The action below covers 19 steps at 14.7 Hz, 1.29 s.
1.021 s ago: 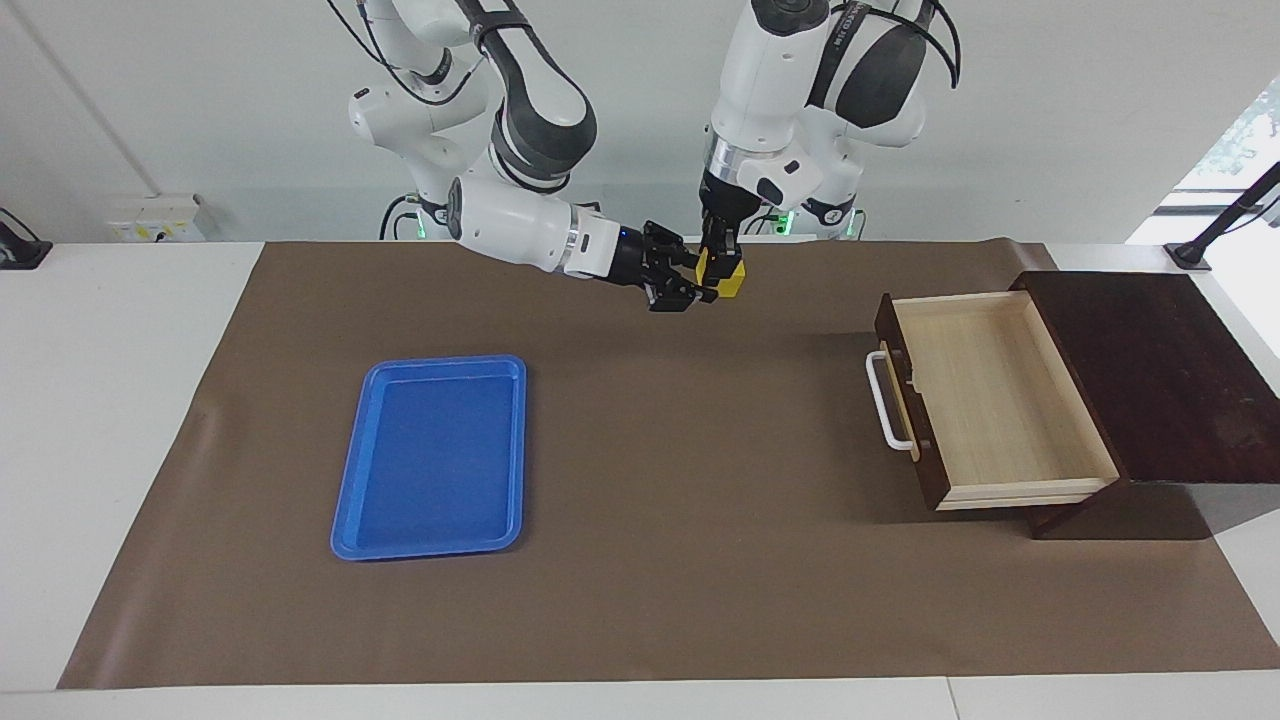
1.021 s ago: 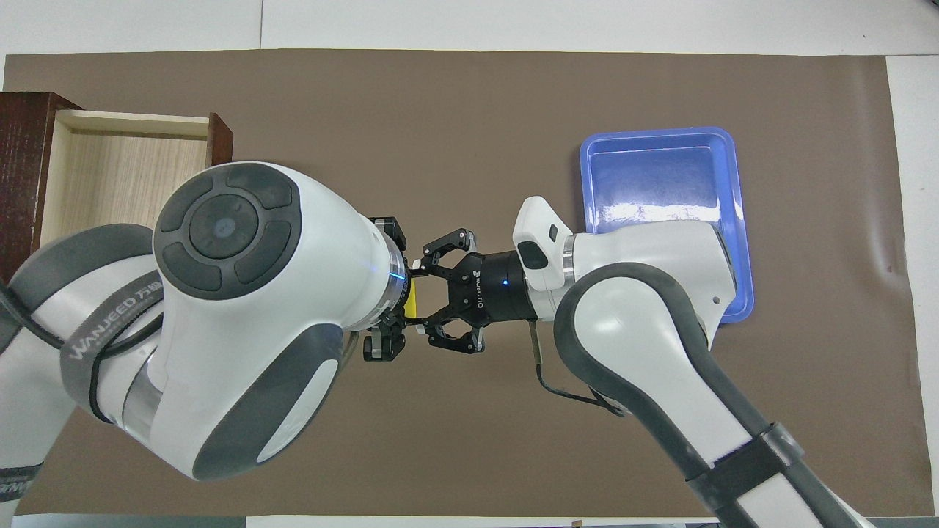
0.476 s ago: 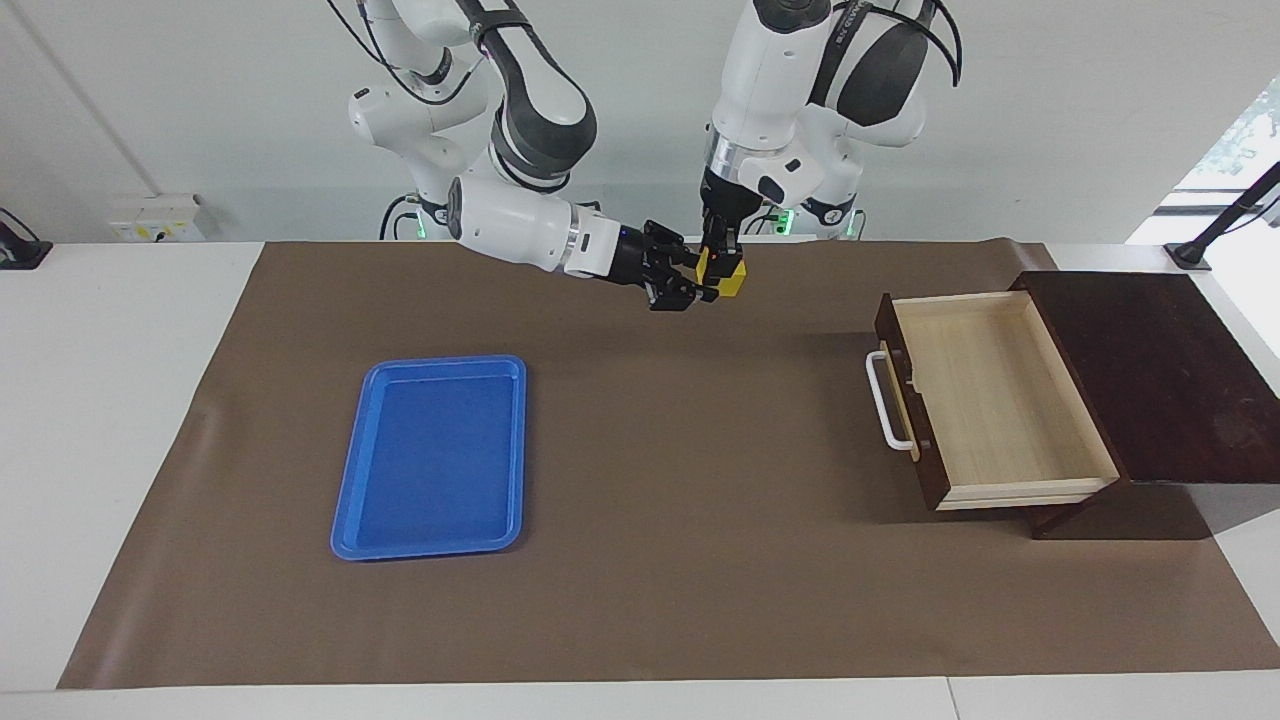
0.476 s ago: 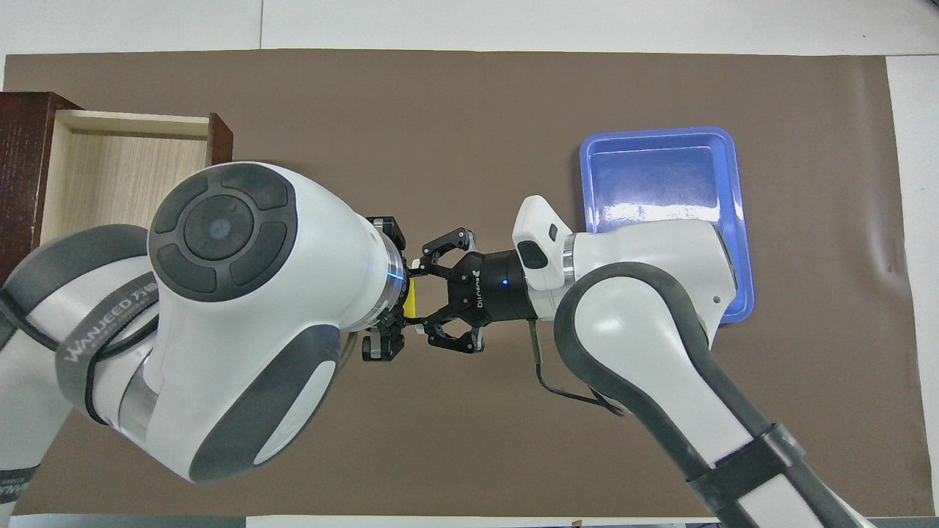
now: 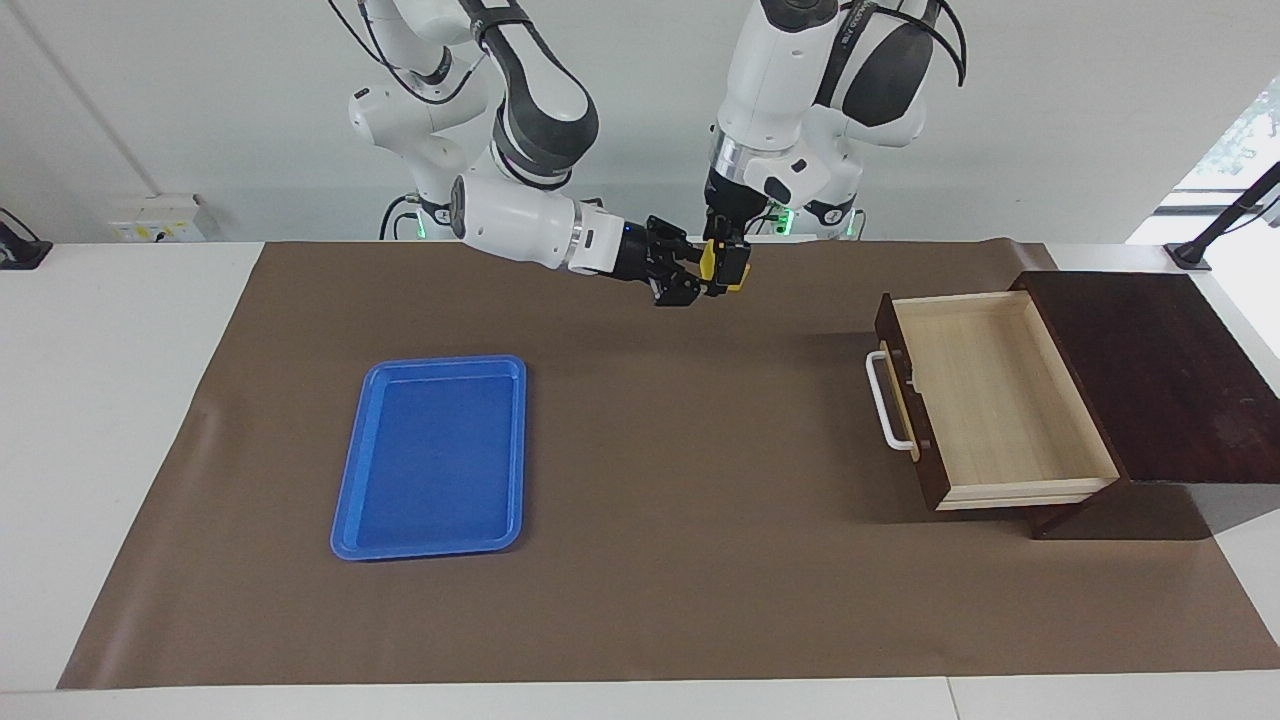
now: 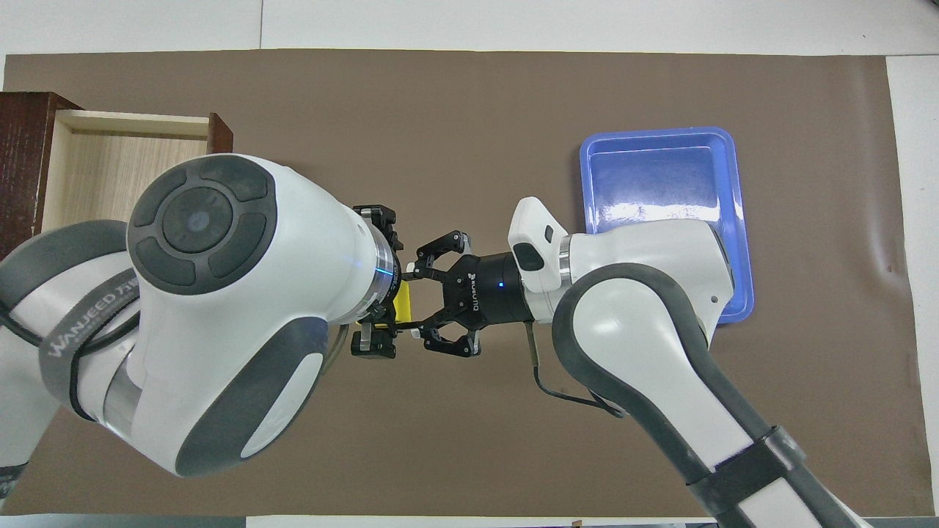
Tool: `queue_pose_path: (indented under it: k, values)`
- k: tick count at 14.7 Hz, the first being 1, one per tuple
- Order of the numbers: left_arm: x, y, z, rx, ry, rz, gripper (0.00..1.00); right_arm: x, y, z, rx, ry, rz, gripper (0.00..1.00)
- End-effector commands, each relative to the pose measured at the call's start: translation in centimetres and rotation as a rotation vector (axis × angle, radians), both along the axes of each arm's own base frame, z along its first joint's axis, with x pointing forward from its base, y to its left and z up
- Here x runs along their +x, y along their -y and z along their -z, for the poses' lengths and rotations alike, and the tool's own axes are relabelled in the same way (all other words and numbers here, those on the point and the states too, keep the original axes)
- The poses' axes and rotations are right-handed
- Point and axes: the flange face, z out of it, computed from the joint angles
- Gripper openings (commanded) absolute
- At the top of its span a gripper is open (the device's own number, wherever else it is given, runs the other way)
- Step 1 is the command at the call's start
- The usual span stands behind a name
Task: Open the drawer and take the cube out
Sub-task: 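Move the cube over the tray while the left gripper pushes the drawer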
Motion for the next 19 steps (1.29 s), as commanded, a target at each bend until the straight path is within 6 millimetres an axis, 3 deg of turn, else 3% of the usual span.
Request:
queue_pose_path:
  k: [1,4,8,12,14,17,19]
  values:
    - [0.8,-3.1,-0.5,0.004,0.016,0.006,1.0,0.0,0.4,-0.7,0.034,-0.01,0.005,0.0]
    - [3.5,-9.2,1.4,0.019,0.007,0.031,1.0,0.6,1.4,-0.6,0.037,-0.02,0.006,0.0]
    - [7.1,-15.9,5.6,0.008,0.09,-0.053,1.0,2.3,5.7,-0.3,0.02,-0.036,-0.012,0.0]
    - [9.6,-18.1,12.2,0.086,0.117,-0.06,1.0,4.1,11.6,0.3,-0.046,-0.037,-0.021,0.0]
    - [10.9,-21.1,13.3,0.1,0.13,-0.103,1.0,4.9,15.0,1.0,-0.09,-0.035,0.001,0.0]
    - [10.9,-22.8,15.3,0.129,0.145,-0.078,1.0,5.9,20.4,2.1,-0.142,-0.03,0.049,0.0]
    - [11.3,-25.4,15.5,0.132,0.161,-0.086,1.0,5.9,24.1,3.1,-0.184,-0.043,0.085,0.0]
